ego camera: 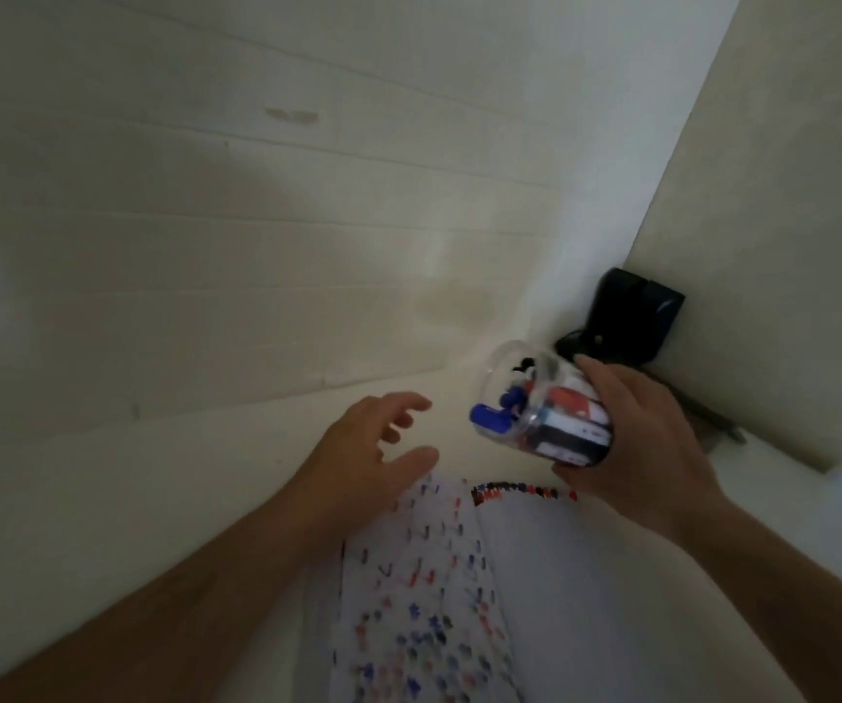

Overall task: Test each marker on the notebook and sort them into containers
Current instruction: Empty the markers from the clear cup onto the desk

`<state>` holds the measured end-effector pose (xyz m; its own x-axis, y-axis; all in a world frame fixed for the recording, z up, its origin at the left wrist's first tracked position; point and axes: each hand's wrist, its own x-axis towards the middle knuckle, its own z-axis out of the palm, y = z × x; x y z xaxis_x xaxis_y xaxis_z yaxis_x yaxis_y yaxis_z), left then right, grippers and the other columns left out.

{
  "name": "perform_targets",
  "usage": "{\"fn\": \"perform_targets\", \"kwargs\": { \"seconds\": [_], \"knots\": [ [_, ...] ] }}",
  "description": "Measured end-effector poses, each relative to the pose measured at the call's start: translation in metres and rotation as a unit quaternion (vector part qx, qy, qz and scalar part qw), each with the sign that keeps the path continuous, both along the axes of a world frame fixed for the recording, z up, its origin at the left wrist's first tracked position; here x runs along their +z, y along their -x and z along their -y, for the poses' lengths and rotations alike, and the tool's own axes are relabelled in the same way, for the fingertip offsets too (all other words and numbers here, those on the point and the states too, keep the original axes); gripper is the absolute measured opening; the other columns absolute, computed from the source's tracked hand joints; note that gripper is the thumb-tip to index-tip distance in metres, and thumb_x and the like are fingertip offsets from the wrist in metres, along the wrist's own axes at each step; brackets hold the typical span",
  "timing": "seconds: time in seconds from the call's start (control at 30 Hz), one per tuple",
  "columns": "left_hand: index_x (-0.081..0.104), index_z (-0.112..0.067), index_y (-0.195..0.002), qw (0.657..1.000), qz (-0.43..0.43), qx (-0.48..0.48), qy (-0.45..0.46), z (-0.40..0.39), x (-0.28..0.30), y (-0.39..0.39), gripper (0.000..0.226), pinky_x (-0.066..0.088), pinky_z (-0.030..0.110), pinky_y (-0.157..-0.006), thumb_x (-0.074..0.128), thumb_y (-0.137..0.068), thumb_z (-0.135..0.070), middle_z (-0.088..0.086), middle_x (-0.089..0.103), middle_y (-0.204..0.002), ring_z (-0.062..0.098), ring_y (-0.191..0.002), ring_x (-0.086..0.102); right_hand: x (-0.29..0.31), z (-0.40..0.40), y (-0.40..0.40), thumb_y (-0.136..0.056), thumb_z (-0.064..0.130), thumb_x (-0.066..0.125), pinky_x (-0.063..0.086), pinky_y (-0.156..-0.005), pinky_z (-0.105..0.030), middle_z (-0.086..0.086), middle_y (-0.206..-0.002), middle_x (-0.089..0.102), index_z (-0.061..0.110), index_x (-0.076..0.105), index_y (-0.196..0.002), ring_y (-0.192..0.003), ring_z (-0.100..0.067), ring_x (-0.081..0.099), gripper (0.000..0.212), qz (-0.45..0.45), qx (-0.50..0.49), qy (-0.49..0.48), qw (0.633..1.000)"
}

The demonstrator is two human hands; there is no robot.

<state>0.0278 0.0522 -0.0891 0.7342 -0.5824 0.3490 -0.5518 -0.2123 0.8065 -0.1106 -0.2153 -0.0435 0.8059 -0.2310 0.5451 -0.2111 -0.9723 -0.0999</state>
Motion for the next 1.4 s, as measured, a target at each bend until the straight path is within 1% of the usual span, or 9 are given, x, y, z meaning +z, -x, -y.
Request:
{"fn": "perform_targets", "kwargs": {
  "seconds": [0.2,0.47,0.63,0.8,1.0,1.1,1.2,1.3,1.4],
  "knots": [
    [0.059,-0.041,-0.109,0.999,-0.037,0.003,-0.013,-0.007,0.005,0.002,0.017,0.052,0.013,-0.064,0.067,-0.093,-0.040,-0.018,0.068,-0.101,0.000,-0.082,0.065,0.014,-0.030,-0.017,-0.067,0.059,0.084,0.038,-0.112,-0.059,-0.010,-0.152,0.043,0.032,0.024,-0.159,-0.136,-0.035,0.041,0.113,-0.061,0.022,0.199,0.978],
    [0.068,-0.033,-0.124,0.989,0.078,0.031,-0.122,-0.008,-0.001,-0.004,0.029,0.037,0.001,-0.065,0.065,-0.095,-0.038,-0.020,0.065,-0.093,-0.007,-0.076,0.057,0.005,-0.043,-0.027,-0.075,0.056,0.080,0.030,-0.113,-0.063,-0.013,-0.158,0.040,0.035,0.027,-0.160,-0.144,-0.039,0.036,0.103,-0.068,0.042,0.236,0.968],
    [0.066,-0.027,-0.112,0.985,0.073,0.088,-0.130,-0.013,-0.004,-0.027,0.014,0.044,0.025,-0.081,0.059,-0.100,-0.029,-0.007,0.066,-0.103,0.011,-0.092,0.059,0.001,-0.039,-0.035,-0.076,0.057,0.077,0.032,-0.112,-0.063,-0.012,-0.157,0.039,0.034,0.027,-0.160,-0.143,-0.038,0.036,0.101,-0.069,0.025,0.219,0.973],
    [0.057,-0.022,-0.103,0.970,0.065,0.199,-0.120,-0.031,-0.009,-0.053,0.010,0.039,0.032,-0.074,0.056,-0.100,-0.013,0.003,0.058,-0.100,0.022,-0.090,0.055,-0.002,-0.008,-0.032,-0.068,0.058,0.083,0.032,-0.113,-0.061,-0.013,-0.155,0.040,0.035,0.026,-0.160,-0.141,-0.040,0.036,0.111,-0.117,-0.023,0.213,0.970],
    [0.049,-0.027,-0.131,0.947,0.063,0.227,-0.220,-0.024,-0.002,-0.041,0.051,0.036,0.037,-0.098,0.056,-0.084,-0.011,0.006,0.044,-0.132,0.029,-0.123,0.037,0.015,0.026,-0.021,-0.062,0.045,0.091,0.036,-0.106,-0.065,-0.017,-0.150,0.046,0.029,0.036,-0.158,-0.136,-0.043,0.041,0.112,-0.133,-0.038,0.241,0.961],
    [0.048,-0.033,-0.136,0.976,0.103,0.169,-0.089,-0.019,0.005,-0.027,0.061,0.032,0.041,-0.113,0.064,-0.081,-0.014,-0.002,0.039,-0.143,0.022,-0.133,0.033,0.033,0.016,-0.024,-0.060,0.041,0.093,0.038,-0.104,-0.065,-0.019,-0.147,0.048,0.026,0.039,-0.157,-0.134,-0.045,0.042,0.112,-0.089,-0.043,0.232,0.968],
    [0.027,-0.040,-0.152,0.998,0.021,0.054,0.033,-0.008,0.003,-0.009,0.081,0.033,0.039,-0.117,0.073,-0.086,-0.030,-0.014,0.028,-0.156,0.010,-0.143,0.029,0.043,-0.013,-0.042,-0.064,0.043,0.090,0.037,-0.106,-0.064,-0.020,-0.149,0.047,0.026,0.039,-0.156,-0.134,-0.045,0.043,0.107,-0.056,0.021,0.259,0.964],
    [-0.001,-0.043,-0.159,0.999,0.003,-0.012,-0.044,0.000,-0.008,-0.004,0.111,0.026,0.028,-0.117,0.078,-0.082,-0.048,-0.020,0.014,-0.163,-0.002,-0.144,0.019,0.046,-0.020,-0.048,-0.066,0.044,0.088,0.036,-0.107,-0.064,-0.016,-0.150,0.047,0.032,0.036,-0.155,-0.135,-0.043,0.044,0.103,-0.094,0.067,0.297,0.948],
    [-0.003,-0.036,-0.161,0.996,0.029,0.012,-0.079,0.002,-0.015,-0.009,0.117,0.027,0.025,-0.114,0.079,-0.079,-0.055,-0.012,0.021,-0.161,0.005,-0.143,0.028,0.041,-0.016,-0.043,-0.063,0.045,0.092,0.038,-0.106,-0.064,-0.016,-0.148,0.050,0.033,0.036,-0.152,-0.133,-0.043,0.046,0.106,-0.124,0.058,0.287,0.948]
  ]
}}
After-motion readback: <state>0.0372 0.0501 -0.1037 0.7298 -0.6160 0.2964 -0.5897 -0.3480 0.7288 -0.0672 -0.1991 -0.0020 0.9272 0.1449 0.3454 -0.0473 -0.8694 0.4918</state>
